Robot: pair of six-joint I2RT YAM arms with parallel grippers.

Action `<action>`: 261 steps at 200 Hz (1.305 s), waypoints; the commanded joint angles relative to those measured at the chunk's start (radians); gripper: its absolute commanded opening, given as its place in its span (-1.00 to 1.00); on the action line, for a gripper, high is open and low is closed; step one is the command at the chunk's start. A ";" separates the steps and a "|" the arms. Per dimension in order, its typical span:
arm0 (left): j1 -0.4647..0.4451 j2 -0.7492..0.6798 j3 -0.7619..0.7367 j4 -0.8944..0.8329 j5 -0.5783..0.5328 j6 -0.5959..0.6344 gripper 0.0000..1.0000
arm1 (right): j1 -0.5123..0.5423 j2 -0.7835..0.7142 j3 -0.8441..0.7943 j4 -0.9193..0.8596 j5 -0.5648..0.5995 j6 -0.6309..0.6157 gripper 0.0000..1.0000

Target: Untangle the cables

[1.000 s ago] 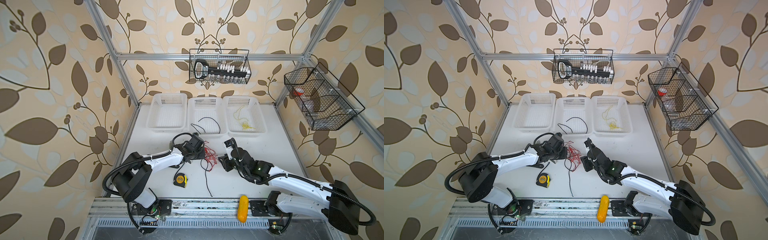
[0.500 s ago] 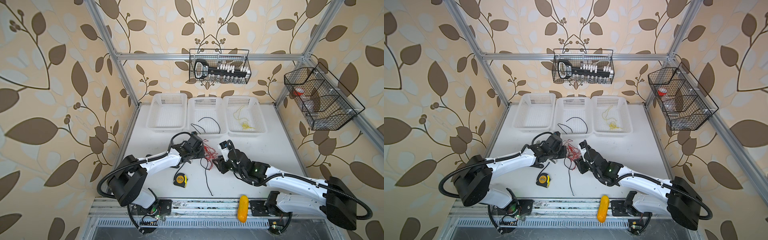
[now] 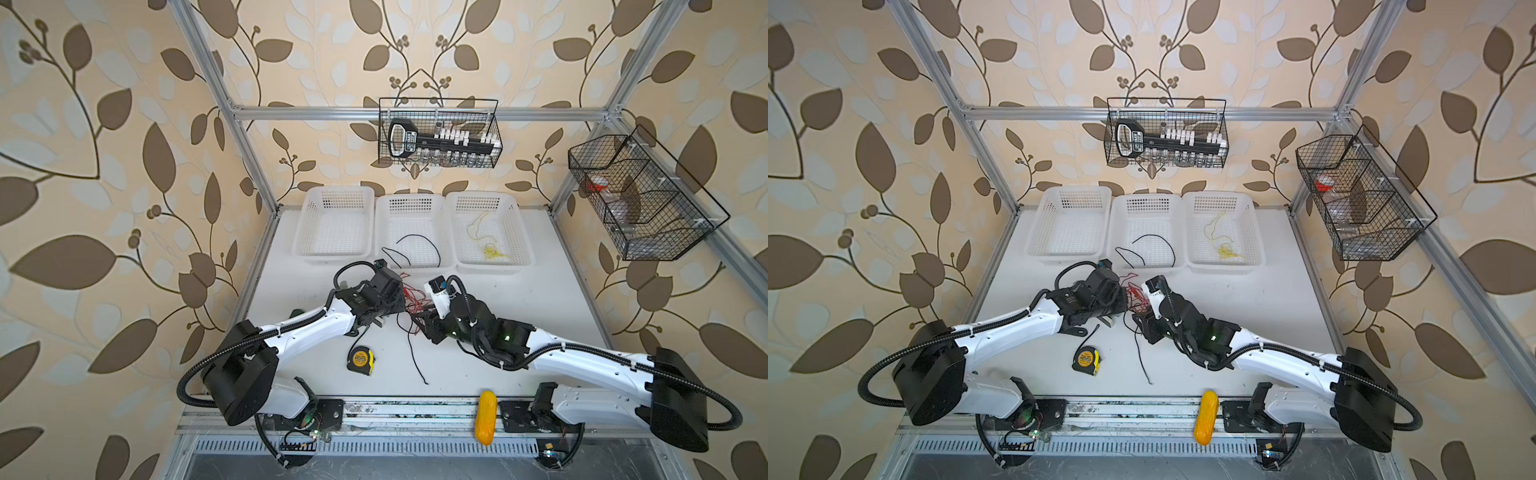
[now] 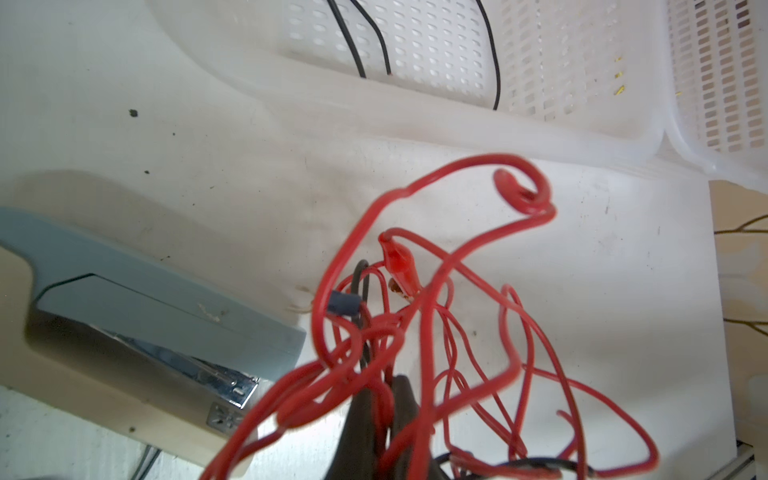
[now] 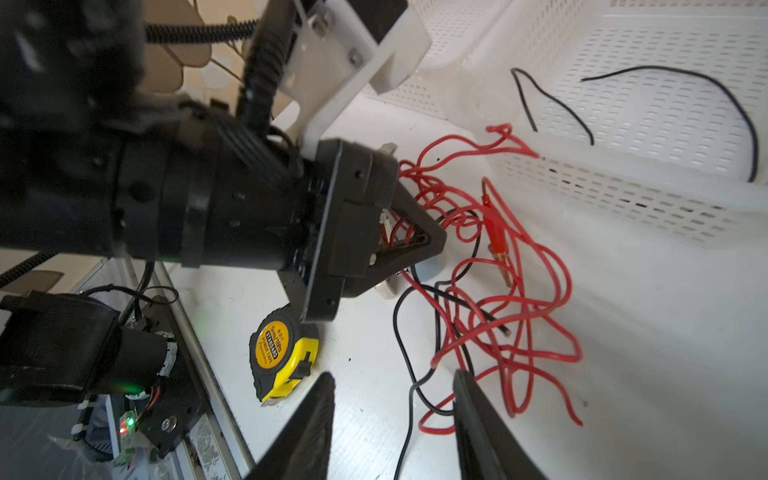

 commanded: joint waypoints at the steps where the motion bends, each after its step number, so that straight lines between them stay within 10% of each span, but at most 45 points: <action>1: 0.009 0.000 0.067 -0.033 -0.024 -0.066 -1.00 | 0.017 0.057 0.012 0.037 -0.005 0.000 -0.07; 108: 0.007 0.068 0.153 -0.102 0.089 -0.114 -1.00 | 0.102 0.264 0.007 0.190 0.304 0.035 -0.06; 261: 0.014 0.088 0.157 -0.078 0.133 -0.122 -1.00 | 0.110 0.330 -0.068 0.301 0.260 0.076 -0.19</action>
